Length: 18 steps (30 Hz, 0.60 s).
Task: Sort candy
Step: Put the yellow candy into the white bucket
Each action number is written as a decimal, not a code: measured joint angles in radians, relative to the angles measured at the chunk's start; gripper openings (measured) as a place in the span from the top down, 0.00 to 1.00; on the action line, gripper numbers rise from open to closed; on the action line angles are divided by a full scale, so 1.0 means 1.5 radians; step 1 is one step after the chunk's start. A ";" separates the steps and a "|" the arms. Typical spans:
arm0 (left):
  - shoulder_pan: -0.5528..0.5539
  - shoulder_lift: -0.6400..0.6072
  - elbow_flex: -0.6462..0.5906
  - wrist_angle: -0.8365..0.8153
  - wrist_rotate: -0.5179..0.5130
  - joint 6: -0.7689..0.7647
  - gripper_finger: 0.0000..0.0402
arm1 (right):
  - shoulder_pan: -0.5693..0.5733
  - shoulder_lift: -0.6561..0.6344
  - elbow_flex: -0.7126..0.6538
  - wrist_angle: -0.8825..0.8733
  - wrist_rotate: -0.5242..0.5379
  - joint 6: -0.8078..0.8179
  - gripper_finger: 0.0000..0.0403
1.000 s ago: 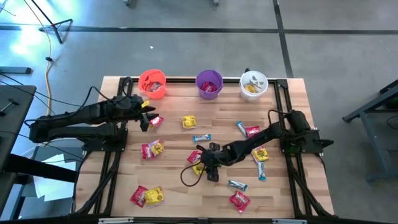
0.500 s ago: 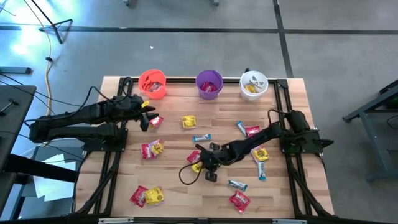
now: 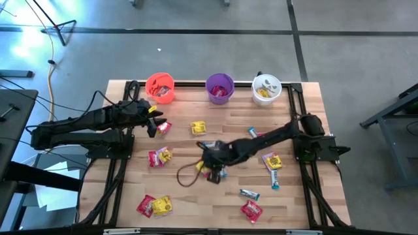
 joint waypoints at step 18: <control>0.000 0.000 0.001 0.006 -0.043 0.036 0.56 | -0.438 -0.345 -0.102 -0.334 0.319 -0.004 1.00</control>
